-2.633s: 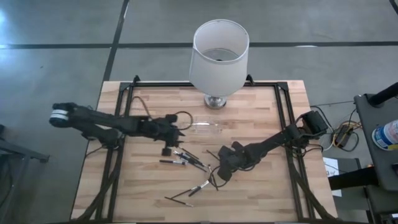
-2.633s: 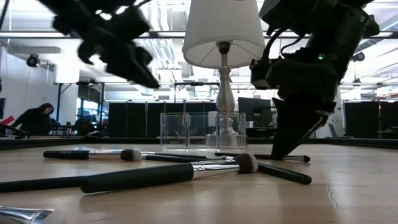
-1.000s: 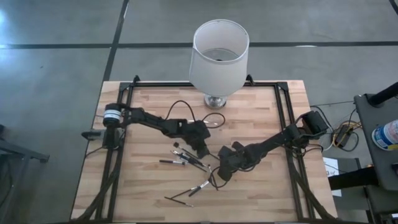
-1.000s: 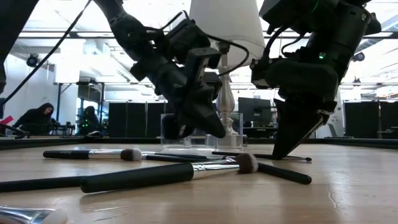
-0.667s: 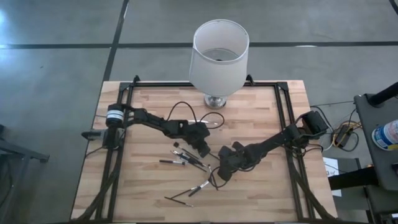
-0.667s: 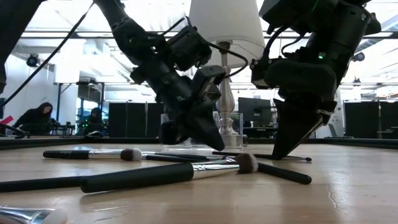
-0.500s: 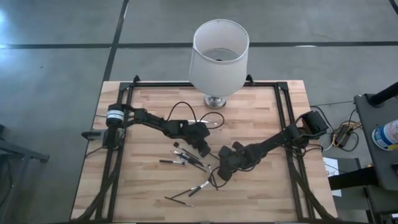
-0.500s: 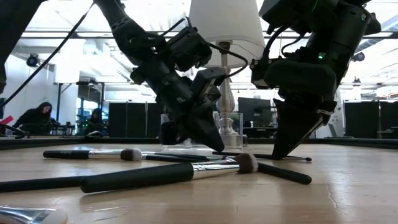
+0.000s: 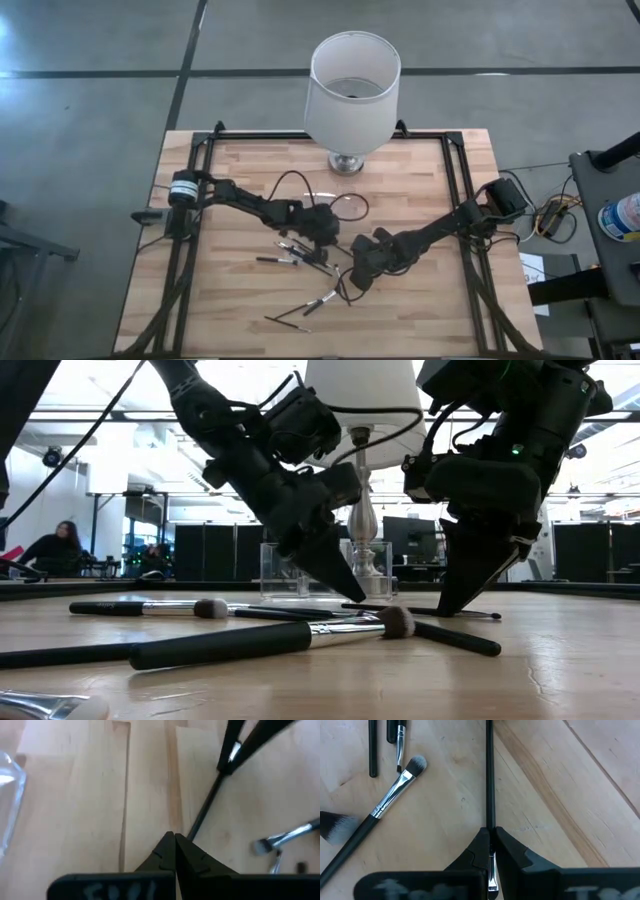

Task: Put items in baskets/containers
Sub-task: Put the eyeshadow brush into the transparent organizer

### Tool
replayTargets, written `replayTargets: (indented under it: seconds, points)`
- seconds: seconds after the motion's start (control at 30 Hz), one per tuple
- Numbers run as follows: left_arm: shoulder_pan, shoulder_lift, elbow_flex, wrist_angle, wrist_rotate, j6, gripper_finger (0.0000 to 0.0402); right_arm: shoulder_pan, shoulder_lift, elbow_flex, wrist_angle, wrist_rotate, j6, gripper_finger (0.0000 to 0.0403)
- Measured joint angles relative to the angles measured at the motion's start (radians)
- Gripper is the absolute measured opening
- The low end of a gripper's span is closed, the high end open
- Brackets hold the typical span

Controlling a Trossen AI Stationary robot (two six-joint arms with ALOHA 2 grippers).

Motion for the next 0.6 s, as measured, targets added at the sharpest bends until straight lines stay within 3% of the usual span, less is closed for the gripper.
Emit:
replayTargets:
  seconds: [0.4,0.6]
  points:
    - [-0.005,-0.033,0.000,-0.019,0.032,0.093,0.0003,0.000,0.000,0.000,-0.001,0.000,-0.026,0.0013]
    - [-0.026,-0.028,-0.002,-0.019,0.060,0.146,0.0051,0.000,0.000,0.000,-0.002,0.000,-0.045,0.0013]
